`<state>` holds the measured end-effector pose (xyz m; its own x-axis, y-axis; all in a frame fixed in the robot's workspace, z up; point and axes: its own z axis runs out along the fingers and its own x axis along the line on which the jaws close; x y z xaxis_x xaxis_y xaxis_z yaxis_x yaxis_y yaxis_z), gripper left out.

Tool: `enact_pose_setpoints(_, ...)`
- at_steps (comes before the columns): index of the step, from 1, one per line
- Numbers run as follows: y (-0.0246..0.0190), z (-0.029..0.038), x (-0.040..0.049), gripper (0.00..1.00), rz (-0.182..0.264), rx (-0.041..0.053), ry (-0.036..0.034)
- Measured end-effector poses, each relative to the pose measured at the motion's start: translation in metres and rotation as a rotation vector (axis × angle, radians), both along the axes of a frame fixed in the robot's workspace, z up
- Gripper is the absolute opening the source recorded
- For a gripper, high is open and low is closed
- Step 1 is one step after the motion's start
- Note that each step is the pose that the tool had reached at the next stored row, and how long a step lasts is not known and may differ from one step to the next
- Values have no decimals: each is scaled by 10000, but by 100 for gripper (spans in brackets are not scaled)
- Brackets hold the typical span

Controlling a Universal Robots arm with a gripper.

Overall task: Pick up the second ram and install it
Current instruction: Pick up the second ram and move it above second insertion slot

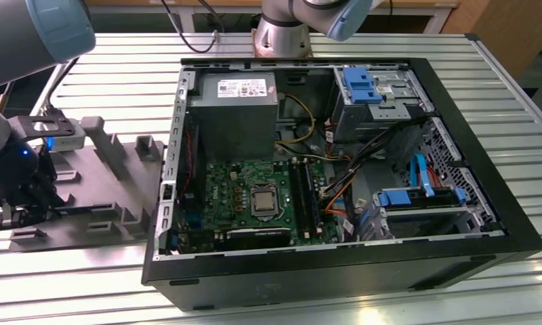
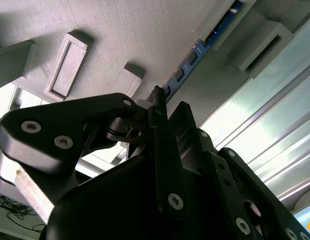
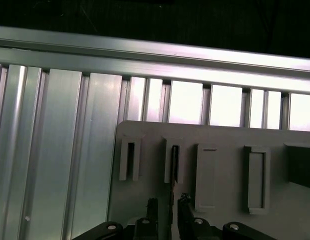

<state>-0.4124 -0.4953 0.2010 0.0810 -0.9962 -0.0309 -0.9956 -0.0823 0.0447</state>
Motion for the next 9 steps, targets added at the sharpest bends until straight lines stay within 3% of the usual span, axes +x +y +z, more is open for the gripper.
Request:
enact_pose_setpoints(4, 0, 0, 0, 28, 2, 0, 0)
enact_pose_setpoints(8, 0, 0, 0, 12, 4, 0, 0)
enact_pose_setpoints(9, 0, 0, 0, 12, 4, 0, 0)
